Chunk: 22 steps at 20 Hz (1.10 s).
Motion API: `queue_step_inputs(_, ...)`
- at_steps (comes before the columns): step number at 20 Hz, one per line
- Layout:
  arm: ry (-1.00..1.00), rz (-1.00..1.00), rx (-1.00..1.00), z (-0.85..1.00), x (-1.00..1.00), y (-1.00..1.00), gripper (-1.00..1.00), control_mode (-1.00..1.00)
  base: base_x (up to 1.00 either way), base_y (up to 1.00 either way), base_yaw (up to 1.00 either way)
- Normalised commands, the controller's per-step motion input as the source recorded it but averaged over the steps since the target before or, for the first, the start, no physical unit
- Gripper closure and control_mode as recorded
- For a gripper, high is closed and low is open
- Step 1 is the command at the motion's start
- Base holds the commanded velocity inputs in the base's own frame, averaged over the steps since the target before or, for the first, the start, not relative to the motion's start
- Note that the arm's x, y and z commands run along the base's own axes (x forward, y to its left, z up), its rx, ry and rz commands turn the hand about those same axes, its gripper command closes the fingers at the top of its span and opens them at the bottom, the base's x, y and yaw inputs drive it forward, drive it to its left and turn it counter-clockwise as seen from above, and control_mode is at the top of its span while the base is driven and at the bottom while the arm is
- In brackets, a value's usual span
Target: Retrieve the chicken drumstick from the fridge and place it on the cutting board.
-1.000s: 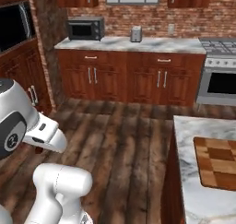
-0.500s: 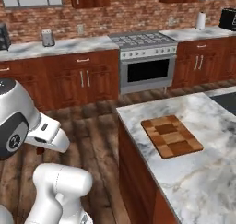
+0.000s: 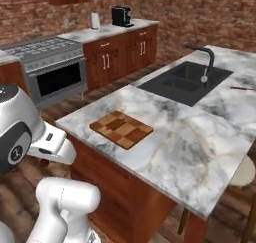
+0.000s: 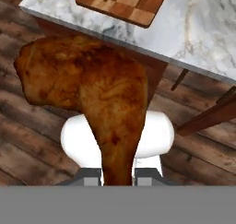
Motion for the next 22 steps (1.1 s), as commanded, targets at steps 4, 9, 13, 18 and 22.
queue_step_inputs(4,0.00,0.00,0.00,0.00,0.00,0.00,1.00,1.00,0.13,0.10,-0.91)
queue_step_inputs(9,0.00,0.00,0.00,0.00,0.00,0.00,1.00,1.00,0.20,0.77,-0.61)
queue_step_inputs(13,0.00,0.00,0.00,0.00,0.00,0.00,1.00,1.00,0.14,0.84,-0.30)
queue_step_inputs(18,0.00,0.00,0.00,0.00,0.00,0.00,1.00,1.00,0.30,0.23,-0.06)
queue_step_inputs(22,0.00,0.00,0.00,0.00,0.00,0.00,1.00,1.00,0.15,0.12,-0.03)
